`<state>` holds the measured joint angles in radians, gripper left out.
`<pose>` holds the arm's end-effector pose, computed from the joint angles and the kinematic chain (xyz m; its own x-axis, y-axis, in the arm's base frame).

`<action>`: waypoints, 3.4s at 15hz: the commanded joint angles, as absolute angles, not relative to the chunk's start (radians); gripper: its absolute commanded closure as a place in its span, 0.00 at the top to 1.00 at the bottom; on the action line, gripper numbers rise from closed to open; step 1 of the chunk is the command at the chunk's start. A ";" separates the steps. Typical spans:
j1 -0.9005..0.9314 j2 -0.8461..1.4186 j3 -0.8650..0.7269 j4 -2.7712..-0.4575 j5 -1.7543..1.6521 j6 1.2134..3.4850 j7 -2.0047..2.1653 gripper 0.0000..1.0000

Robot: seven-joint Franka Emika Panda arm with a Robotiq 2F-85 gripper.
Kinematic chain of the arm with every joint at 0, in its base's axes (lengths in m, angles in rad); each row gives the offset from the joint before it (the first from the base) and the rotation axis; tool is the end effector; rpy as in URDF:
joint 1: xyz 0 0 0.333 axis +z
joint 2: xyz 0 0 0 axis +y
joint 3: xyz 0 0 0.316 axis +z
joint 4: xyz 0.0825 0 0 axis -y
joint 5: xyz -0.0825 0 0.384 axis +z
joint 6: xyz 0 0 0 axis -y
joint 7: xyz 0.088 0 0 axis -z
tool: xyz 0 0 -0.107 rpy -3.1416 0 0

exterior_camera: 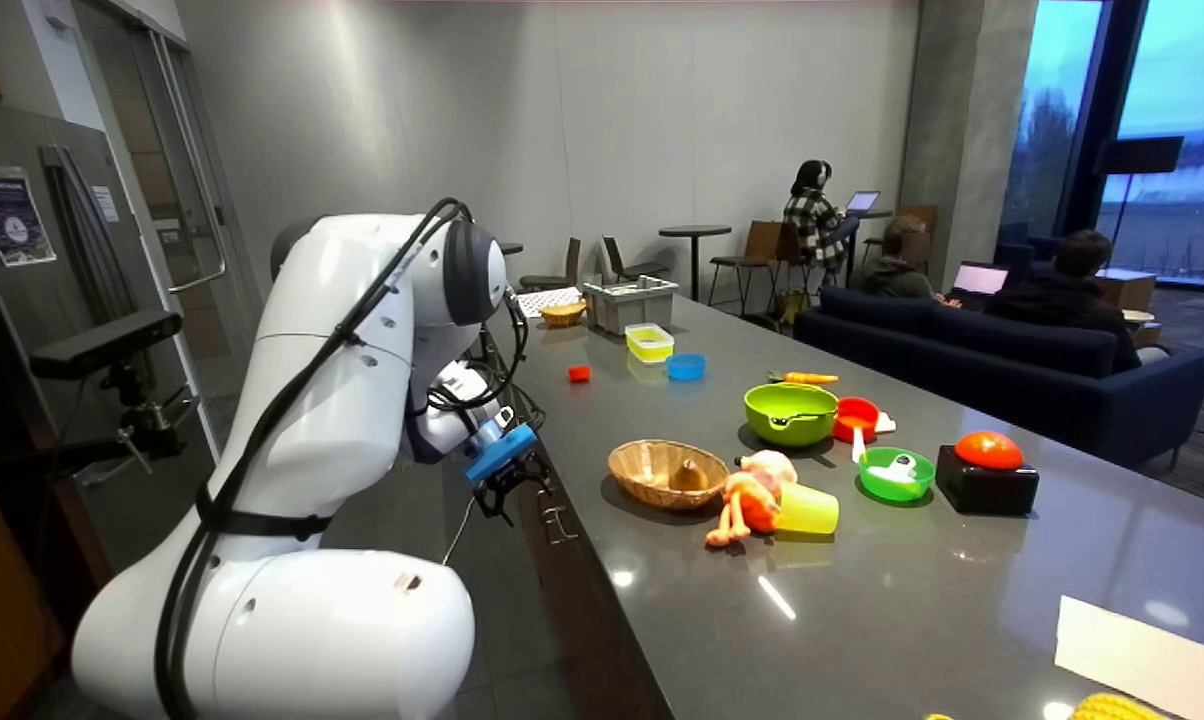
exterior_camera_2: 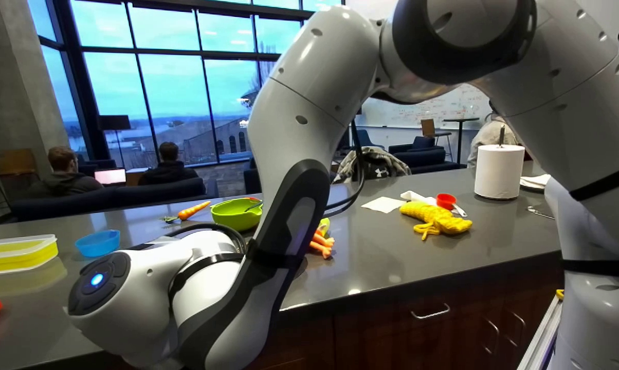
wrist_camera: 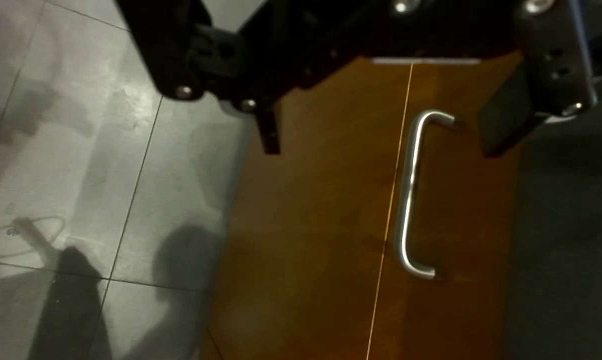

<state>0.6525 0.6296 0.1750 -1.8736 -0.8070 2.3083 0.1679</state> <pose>0.4323 0.4440 0.1662 0.3569 0.9134 -0.1958 0.8796 -0.2580 0.3997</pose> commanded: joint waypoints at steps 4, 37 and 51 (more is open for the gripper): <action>0.654 0.691 0.175 -1.810 -0.818 2.302 0.168 1.00; 0.643 0.778 0.154 -1.739 -0.823 2.297 0.093 0.99; 0.658 0.725 0.150 -1.769 -0.836 2.284 0.105 1.00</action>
<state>0.6579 0.7592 0.1630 -1.7443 -0.8070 2.2968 0.0957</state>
